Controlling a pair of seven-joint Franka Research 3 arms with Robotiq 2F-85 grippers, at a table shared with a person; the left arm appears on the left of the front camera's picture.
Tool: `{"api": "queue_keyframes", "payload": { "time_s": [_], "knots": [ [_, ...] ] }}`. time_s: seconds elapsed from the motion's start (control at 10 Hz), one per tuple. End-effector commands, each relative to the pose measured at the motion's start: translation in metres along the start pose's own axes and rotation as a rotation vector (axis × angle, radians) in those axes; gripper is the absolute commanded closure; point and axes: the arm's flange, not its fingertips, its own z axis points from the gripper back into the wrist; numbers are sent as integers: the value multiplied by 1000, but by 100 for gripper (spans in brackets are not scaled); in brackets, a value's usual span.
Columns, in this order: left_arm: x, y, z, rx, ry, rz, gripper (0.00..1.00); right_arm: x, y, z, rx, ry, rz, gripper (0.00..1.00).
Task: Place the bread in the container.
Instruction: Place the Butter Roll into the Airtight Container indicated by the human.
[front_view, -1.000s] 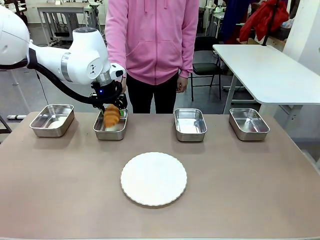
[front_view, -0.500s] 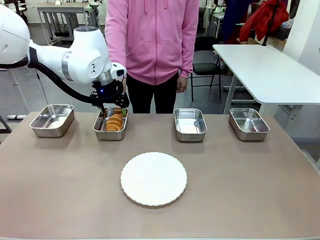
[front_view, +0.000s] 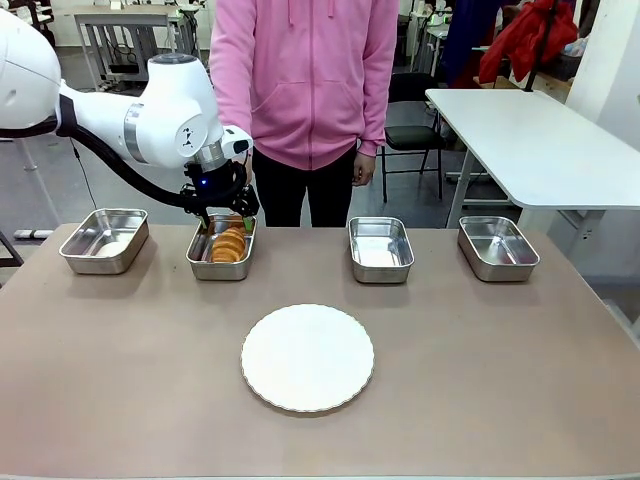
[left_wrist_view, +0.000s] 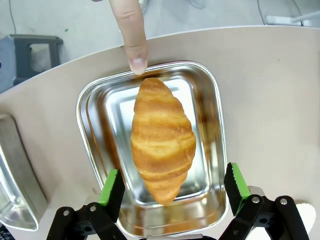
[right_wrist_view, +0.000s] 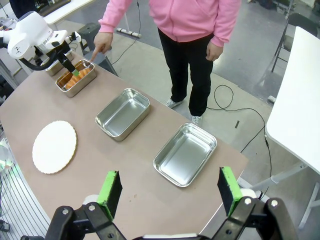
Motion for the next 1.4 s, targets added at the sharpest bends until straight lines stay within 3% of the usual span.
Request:
{"api": "queue_keyframes", "payload": {
  "time_s": [0.0, 0.3, 0.9, 1.1, 1.3],
  "knots": [
    [0, 0, 0, 0, 0, 0, 0, 1, -1, 0, 9, -25, 21, 0],
    [-79, 1, 53, 19, -115, 66, 0, 1, -1, 0, 9, -25, 21, 0],
    [-225, -48, 90, 56, -266, 70, 0, 1, -1, 0, 9, -25, 21, 0],
    [-254, -55, 87, 52, -274, 86, 0, 1, -1, 0, 9, -25, 21, 0],
    [-256, -52, 79, 27, -265, 129, 0, 1, -1, 0, 9, -25, 21, 0]
  ]
}}
